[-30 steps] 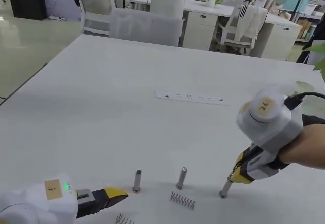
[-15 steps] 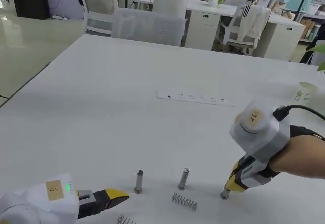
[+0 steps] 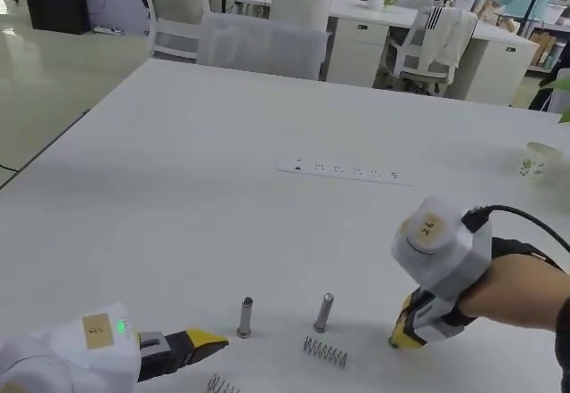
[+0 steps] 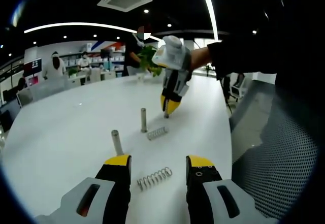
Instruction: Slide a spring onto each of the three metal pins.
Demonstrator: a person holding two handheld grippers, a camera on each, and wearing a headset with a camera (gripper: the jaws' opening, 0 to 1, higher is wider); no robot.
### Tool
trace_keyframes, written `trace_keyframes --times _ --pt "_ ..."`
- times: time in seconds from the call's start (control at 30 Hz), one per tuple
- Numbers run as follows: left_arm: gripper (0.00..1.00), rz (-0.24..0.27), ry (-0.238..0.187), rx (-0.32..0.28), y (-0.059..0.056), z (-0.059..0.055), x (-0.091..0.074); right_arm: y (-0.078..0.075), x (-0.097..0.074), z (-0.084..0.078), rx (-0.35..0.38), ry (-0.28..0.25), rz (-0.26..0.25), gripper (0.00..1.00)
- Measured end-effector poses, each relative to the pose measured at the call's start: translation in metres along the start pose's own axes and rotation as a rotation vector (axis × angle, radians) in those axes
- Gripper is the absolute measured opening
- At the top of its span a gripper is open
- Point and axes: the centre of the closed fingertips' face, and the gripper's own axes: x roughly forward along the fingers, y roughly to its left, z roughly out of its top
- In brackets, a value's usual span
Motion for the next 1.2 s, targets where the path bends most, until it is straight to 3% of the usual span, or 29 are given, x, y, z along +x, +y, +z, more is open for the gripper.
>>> trace_keyframes --times 0.2,0.37,0.67,1.0,1.2 --pt "0.37 0.002 -0.001 -0.001 0.001 0.0 0.0 0.003 0.001 -0.003 -0.006 0.003 0.002 0.12" --pt "0.37 -0.001 0.0 0.0 0.0 -0.001 0.0 0.003 -0.01 0.002 -0.011 -0.014 -0.011 0.17" --pt "0.37 -0.01 0.0 0.006 -0.002 0.0 0.002 0.013 -0.027 0.026 -0.083 -0.051 -0.041 0.22" --pt "0.36 -0.006 -0.003 0.008 -0.001 0.001 0.001 0.05 -0.016 0.055 -0.127 -0.091 0.036 0.18" --pt "0.36 -0.01 -0.002 0.01 -0.002 0.002 0.002 0.06 0.002 0.055 -0.124 -0.072 0.058 0.16"
